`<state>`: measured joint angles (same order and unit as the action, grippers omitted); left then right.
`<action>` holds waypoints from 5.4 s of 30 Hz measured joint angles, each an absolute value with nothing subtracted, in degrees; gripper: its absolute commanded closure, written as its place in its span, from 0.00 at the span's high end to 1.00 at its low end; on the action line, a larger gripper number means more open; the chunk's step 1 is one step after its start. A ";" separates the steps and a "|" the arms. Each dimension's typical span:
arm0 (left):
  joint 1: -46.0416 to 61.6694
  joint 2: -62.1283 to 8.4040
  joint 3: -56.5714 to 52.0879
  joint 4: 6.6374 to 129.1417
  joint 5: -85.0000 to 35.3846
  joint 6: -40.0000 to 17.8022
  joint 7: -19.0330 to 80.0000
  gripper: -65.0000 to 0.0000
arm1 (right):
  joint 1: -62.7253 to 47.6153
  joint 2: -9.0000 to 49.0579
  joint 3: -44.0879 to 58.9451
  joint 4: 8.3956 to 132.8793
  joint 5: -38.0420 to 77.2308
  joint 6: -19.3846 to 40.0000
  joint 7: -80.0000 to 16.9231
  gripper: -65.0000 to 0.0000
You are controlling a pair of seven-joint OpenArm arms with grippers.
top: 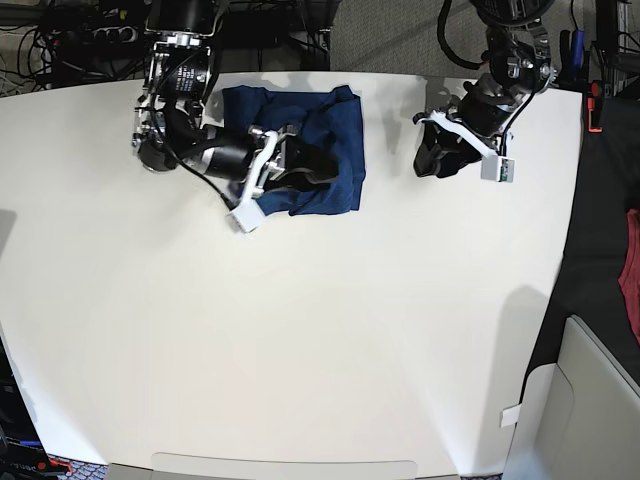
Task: Fold the T-shirt properly
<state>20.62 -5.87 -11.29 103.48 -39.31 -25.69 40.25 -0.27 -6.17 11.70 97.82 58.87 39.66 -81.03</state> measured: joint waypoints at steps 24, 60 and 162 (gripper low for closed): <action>20.14 -12.53 7.77 114.74 -39.40 -26.13 39.53 0.35 | 1.04 6.96 5.98 112.33 30.87 39.68 -81.06 0.41; 20.80 -12.27 -3.79 109.25 -39.38 -25.93 40.16 0.35 | 10.52 7.99 -13.76 99.70 29.98 39.68 -80.82 0.41; 20.78 -16.86 21.52 116.79 -17.10 -26.37 39.66 0.07 | 10.04 8.82 14.50 102.37 33.01 39.88 -80.86 0.41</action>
